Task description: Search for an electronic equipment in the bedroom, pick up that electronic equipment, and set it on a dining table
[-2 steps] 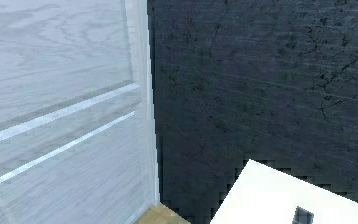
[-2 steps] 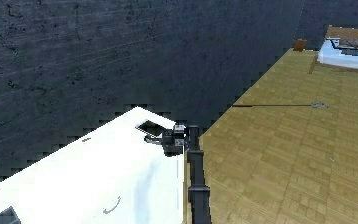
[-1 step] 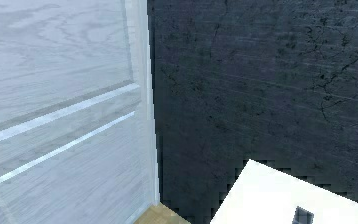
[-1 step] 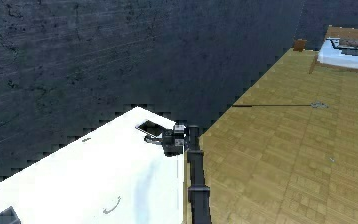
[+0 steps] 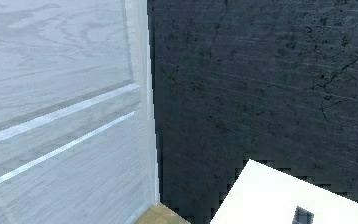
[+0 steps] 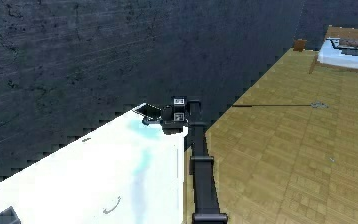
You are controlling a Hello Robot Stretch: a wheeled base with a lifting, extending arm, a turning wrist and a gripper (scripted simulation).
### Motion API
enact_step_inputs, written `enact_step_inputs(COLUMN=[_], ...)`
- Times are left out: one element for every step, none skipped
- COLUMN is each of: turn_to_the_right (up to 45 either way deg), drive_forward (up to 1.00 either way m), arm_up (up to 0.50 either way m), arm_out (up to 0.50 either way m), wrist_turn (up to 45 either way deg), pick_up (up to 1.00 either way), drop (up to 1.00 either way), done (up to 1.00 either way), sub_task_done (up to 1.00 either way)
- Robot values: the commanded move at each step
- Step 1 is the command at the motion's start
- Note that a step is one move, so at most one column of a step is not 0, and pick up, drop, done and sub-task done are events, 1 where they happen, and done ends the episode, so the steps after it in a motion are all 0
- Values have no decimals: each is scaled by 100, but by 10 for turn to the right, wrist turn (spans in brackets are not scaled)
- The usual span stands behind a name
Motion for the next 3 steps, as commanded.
enact_step_inputs(turn_to_the_right=[0,0,0], drive_forward=[0,0,0], arm_up=[18,0,0], arm_out=[0,0,0], wrist_turn=[0,-450,-450], pick_up=[0,0,0], drop=[0,0,0], done=[0,0,0], sub_task_done=[0,0,0])
